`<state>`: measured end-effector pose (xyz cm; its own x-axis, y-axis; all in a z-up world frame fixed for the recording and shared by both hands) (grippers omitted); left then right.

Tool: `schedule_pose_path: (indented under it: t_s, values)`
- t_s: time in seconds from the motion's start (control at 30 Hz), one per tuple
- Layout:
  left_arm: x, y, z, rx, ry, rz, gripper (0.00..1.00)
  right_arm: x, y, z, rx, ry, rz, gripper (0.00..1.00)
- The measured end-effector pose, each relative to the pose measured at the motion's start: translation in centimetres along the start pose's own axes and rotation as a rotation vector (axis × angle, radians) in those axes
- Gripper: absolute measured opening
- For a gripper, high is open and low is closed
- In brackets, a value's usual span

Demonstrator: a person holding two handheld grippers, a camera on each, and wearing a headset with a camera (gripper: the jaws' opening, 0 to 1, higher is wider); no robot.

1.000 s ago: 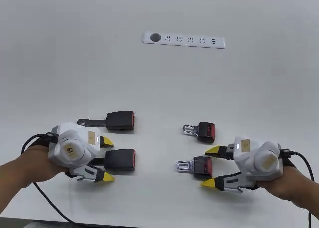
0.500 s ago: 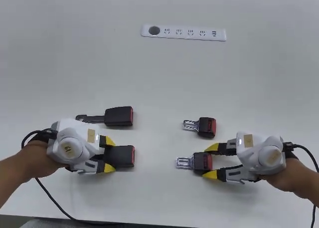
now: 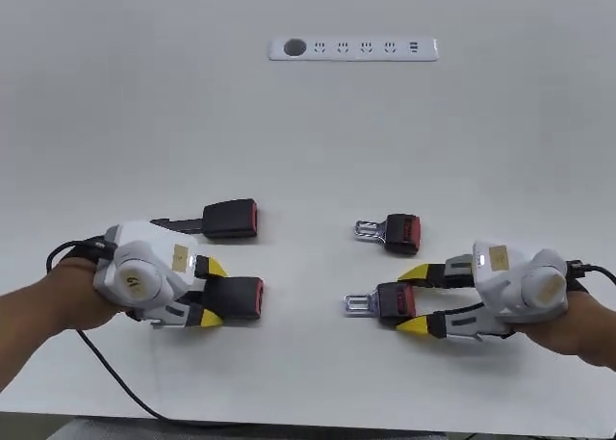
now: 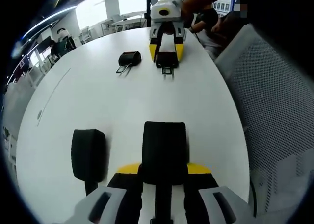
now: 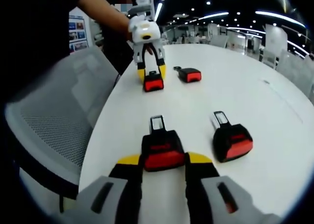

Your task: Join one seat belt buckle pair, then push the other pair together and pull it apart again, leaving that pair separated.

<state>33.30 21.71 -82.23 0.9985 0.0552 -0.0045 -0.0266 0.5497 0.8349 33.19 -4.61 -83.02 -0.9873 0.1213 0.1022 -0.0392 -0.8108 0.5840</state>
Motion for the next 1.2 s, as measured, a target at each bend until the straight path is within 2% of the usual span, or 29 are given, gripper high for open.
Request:
schedule_pose_path:
  t_s: [0.2,0.53,0.97,1.2]
  values:
    - [0.0,0.1,-0.1,0.011,0.001,-0.006,0.33,0.0,-0.4,0.4,-0.033,-0.025,-0.015,0.33]
    - [0.0,0.1,0.0,0.017,0.019,-0.003,0.33,0.4,-2.8,1.9,-0.074,-0.029,-0.01,0.33]
    - [0.1,0.0,0.0,0.031,0.032,-0.002,0.32,0.6,-4.9,3.4,-0.087,-0.027,-0.013,0.33]
    - [0.1,0.0,0.0,0.04,0.034,-0.001,0.32,0.9,-6.5,4.6,-0.082,-0.016,-0.001,0.33]
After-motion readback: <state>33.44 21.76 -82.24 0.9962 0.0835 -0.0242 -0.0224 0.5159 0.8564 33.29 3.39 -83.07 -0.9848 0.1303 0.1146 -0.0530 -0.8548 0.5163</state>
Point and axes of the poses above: the centre of the closed fingertips' face, and the gripper's own axes: y roughly backward along the fingers, x roughly to its left, z roughly out of its top, the point moved 4 cm from there along y, roughly backward along the fingers, and after that the axes turned 3 degrees about -x, right-handed, at the moved point
